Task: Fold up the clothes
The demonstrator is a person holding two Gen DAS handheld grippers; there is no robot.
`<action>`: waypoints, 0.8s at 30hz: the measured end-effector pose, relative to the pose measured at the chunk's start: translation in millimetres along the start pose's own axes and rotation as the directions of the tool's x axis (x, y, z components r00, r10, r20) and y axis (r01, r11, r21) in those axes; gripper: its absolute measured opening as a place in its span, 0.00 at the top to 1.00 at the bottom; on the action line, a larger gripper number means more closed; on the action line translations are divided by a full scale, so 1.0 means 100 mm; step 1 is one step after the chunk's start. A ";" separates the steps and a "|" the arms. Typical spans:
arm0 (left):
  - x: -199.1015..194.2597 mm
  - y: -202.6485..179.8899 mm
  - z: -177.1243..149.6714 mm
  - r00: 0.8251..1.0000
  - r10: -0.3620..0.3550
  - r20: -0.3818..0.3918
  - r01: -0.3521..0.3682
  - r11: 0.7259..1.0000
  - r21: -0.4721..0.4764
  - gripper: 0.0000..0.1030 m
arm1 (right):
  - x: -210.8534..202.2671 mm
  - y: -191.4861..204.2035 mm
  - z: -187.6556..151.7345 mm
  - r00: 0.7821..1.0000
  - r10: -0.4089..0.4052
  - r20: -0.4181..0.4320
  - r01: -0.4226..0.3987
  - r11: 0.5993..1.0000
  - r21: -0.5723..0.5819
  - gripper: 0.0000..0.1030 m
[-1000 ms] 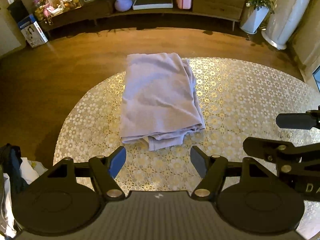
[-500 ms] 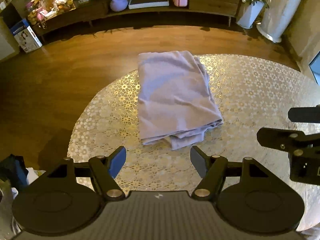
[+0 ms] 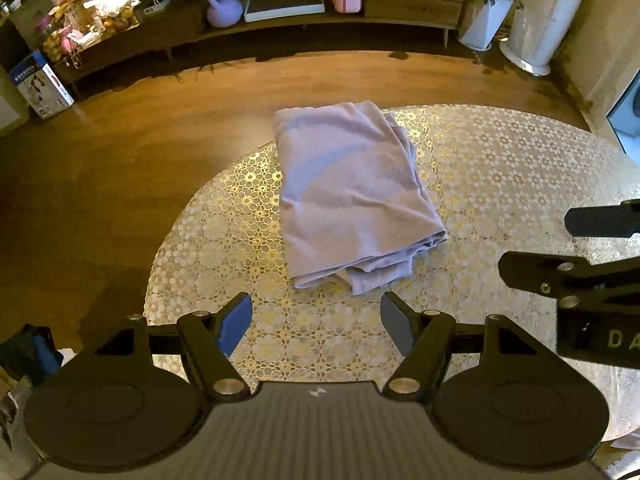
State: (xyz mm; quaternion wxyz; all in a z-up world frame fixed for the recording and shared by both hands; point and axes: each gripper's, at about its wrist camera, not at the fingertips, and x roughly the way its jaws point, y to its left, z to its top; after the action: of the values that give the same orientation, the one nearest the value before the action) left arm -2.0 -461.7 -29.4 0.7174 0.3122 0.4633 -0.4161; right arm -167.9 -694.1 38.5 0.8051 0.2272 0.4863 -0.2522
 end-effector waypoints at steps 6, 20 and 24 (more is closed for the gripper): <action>-0.01 0.00 0.00 1.000 0.002 -0.002 -0.002 1.000 0.004 0.32 | 0.01 0.00 0.00 1.000 0.002 -0.005 -0.002 1.000 -0.005 0.00; -0.05 0.01 0.00 1.000 0.006 0.002 -0.006 1.000 -0.008 0.32 | 0.00 -0.01 -0.05 1.000 -0.001 -0.008 0.001 1.000 -0.006 0.00; -0.05 0.02 0.00 1.000 0.009 0.001 -0.009 1.000 -0.008 0.32 | 0.00 0.00 -0.06 1.000 -0.002 -0.012 0.002 1.000 -0.009 0.00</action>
State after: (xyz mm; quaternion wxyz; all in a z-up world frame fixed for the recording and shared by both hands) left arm -1.6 -459.0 -24.9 0.7207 0.3110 0.4634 -0.4112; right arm -171.6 -690.9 35.8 0.8030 0.2246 0.4924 -0.2496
